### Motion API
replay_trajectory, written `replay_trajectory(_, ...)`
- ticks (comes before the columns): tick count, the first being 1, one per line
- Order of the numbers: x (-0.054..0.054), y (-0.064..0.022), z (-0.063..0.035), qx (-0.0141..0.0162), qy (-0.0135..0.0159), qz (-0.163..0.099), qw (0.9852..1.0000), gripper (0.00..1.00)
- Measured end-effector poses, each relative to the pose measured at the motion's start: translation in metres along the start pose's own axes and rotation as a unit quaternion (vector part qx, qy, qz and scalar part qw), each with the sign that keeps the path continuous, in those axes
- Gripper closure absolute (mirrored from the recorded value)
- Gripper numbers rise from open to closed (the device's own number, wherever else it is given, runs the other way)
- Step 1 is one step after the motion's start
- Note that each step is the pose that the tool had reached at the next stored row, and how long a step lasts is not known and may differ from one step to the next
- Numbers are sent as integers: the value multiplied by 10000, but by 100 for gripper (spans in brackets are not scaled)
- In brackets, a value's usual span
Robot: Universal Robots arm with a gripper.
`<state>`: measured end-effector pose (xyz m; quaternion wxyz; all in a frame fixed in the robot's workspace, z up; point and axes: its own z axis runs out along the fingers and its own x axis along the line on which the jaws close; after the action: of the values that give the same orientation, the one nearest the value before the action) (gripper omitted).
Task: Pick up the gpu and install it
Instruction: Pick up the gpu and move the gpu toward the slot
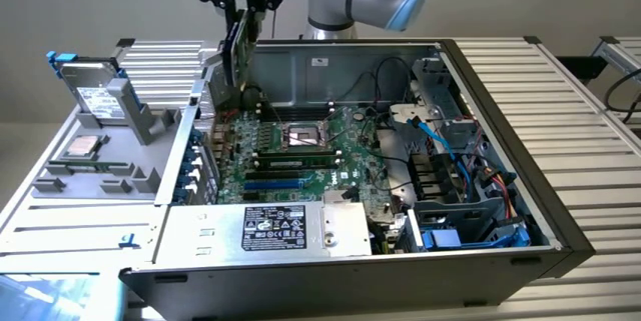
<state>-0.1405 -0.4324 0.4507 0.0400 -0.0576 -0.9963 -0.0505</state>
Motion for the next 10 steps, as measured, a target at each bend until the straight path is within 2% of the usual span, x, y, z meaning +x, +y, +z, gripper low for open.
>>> replay_trajectory(10, -460, 60, 82, 0, 0, 0, 10000, 72)
